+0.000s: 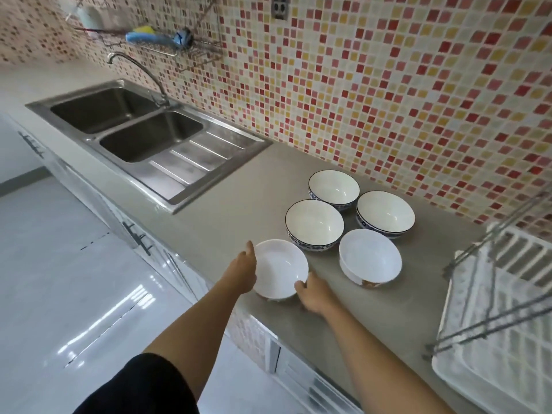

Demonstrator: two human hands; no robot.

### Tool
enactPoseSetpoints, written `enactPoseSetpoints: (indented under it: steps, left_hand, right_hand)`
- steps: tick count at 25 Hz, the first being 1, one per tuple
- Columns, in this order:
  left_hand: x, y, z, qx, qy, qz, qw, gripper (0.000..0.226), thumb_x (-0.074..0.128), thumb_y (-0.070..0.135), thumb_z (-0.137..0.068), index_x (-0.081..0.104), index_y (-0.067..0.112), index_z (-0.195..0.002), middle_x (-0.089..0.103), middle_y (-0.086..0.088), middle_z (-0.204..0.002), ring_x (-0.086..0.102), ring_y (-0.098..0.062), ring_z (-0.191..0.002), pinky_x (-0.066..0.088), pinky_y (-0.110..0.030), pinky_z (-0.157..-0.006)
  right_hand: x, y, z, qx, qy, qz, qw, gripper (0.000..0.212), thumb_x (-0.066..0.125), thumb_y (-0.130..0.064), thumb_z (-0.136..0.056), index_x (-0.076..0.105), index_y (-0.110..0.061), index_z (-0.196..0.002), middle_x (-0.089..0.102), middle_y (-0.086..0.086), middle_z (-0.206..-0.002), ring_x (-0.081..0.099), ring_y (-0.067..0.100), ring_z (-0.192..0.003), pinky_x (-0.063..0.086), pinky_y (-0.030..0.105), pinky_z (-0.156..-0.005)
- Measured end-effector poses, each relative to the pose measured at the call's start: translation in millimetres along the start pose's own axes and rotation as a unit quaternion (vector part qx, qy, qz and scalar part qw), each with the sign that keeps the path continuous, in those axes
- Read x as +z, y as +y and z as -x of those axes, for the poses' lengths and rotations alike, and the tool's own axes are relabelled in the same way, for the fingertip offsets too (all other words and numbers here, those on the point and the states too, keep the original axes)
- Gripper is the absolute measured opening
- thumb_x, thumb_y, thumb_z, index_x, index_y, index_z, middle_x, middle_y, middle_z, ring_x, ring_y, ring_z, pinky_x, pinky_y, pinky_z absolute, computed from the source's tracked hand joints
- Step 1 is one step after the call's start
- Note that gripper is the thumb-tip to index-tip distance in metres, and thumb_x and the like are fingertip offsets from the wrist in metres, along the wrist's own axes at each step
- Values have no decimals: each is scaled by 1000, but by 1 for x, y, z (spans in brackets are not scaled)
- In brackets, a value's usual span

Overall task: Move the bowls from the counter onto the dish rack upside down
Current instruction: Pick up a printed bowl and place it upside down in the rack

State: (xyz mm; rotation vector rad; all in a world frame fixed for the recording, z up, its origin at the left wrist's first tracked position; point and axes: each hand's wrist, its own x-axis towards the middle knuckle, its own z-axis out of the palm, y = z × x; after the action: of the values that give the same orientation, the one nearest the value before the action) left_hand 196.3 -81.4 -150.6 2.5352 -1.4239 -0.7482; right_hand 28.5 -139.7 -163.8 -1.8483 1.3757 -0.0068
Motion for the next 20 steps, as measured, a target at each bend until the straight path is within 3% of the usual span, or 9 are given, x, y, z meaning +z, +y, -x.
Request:
enactPoseSetpoints:
  steps: [3,6,10,12,13,15,16,18,20]
  left_hand:
    - [-10,1,1,13,36,-14,999,66,49,-1,-86,20,0,-145,48,-25,-134,51,-41,-120,42,-43,-99]
    - [-31,10,20,32,100,58,993,50,48,-6,-80,38,1,-128,55,-23,-120,56,-42,-106,45,-42,-84]
    - [-72,34,56,103,179,179,962,49,53,-1,-76,40,8,-122,54,-19,-117,53,-36,-97,43,-34,-77]
    - [-97,54,85,177,204,267,925,46,59,13,-79,44,18,-123,54,-12,-120,54,-26,-98,51,-38,-84]
    - [-110,64,101,222,208,320,897,40,57,21,-81,48,24,-119,56,-8,-120,56,-23,-100,53,-40,-87]
    - [-133,86,134,306,192,428,828,28,51,24,-80,56,36,-105,62,1,-111,60,-19,-99,54,-40,-86]
    - [-144,97,148,336,182,469,796,30,49,20,-77,58,40,-98,64,6,-105,61,-16,-97,53,-39,-83]
    - [-165,125,174,398,164,519,739,29,50,22,-73,62,44,-89,67,12,-97,61,-13,-94,51,-35,-80]
    - [-182,161,201,461,150,531,695,24,49,34,-73,64,43,-90,66,3,-103,61,-21,-102,52,-37,-84]
  right_hand:
    - [-3,-5,1,-21,3,-13,1000,37,42,-18,-92,49,0,-124,59,21,-126,56,33,-114,44,31,-88]
    - [-13,-11,18,-55,38,-47,997,39,41,-17,-95,42,-3,-130,59,20,-125,57,33,-111,44,31,-85]
    - [-45,-27,64,-156,139,-157,965,53,45,-18,-96,27,-17,-146,52,5,-136,52,24,-121,44,25,-93]
    - [-70,-45,98,-183,159,-266,933,49,53,-36,-92,32,-25,-135,54,-7,-127,56,15,-114,48,14,-85]
    - [-84,-55,117,-192,159,-323,913,48,53,-52,-86,34,-32,-125,53,-10,-125,56,12,-112,50,15,-86]
    - [-114,-68,156,-221,197,-378,877,62,46,-81,-65,34,-39,-108,49,-10,-125,55,15,-114,50,35,-97]
    - [-130,-72,174,-243,220,-376,867,75,41,-91,-54,32,-38,-105,47,-9,-123,54,14,-113,50,37,-96]
    - [-165,-75,213,-281,262,-358,851,91,38,-98,-39,28,-38,-105,45,-7,-120,53,10,-109,50,32,-92]
    - [-202,-74,251,-314,280,-355,835,86,47,-95,-39,27,-43,-104,45,-8,-119,53,12,-110,50,30,-90]
